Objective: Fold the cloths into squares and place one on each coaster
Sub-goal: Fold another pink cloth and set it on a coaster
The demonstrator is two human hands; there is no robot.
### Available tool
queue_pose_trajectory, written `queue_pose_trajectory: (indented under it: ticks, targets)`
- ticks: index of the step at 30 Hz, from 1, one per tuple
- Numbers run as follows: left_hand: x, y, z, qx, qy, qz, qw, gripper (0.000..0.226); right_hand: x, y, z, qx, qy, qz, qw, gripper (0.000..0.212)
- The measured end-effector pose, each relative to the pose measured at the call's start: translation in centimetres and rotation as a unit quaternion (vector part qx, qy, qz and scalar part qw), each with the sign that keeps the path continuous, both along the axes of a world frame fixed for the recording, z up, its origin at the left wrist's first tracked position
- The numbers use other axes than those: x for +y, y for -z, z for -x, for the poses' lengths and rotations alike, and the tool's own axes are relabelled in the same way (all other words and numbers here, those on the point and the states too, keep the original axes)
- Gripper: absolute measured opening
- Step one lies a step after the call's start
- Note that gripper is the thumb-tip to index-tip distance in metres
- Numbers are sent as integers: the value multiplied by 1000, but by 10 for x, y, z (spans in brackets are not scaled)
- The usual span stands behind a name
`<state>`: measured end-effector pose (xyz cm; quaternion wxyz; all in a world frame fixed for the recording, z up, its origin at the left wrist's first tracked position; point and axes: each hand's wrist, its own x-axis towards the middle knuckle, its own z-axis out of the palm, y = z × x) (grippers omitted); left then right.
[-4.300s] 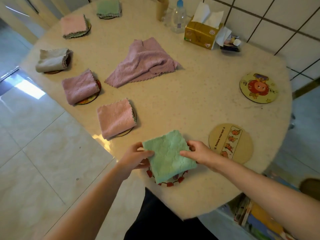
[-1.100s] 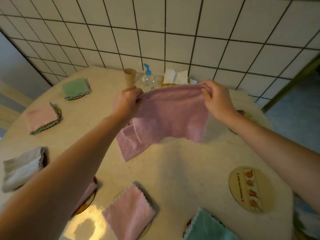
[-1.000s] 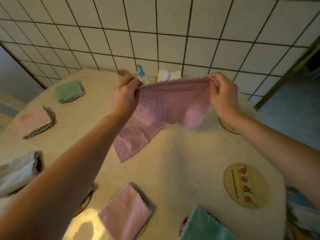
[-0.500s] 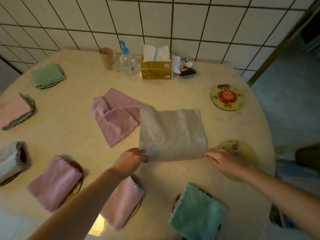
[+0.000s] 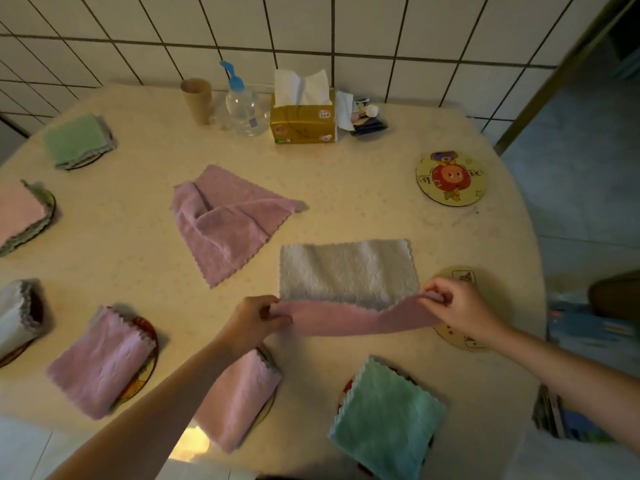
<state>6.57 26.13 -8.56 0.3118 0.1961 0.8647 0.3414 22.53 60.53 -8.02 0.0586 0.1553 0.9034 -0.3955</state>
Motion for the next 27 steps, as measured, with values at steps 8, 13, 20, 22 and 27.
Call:
queue_pose_trajectory:
  ticks: [8, 13, 20, 22, 27]
  targets:
    - [49, 20, 58, -34, -211, -36, 976, 12, 13, 12, 80, 16, 147, 24, 989, 9]
    - [66, 26, 66, -39, -214, -11, 976, 8, 22, 30, 96, -12, 128, 7, 992, 7]
    - [69, 34, 68, 48, -184, 62, 980, 12, 27, 40, 106, -17, 115, -52, 992, 10]
    - [71, 34, 71, 66, -181, 76, 978, 13, 26, 41, 110, -16, 110, -59, 992, 9]
    - [74, 36, 75, 131, -152, 86, 976, 18, 28, 44, 114, -37, 134, -58, 989, 18]
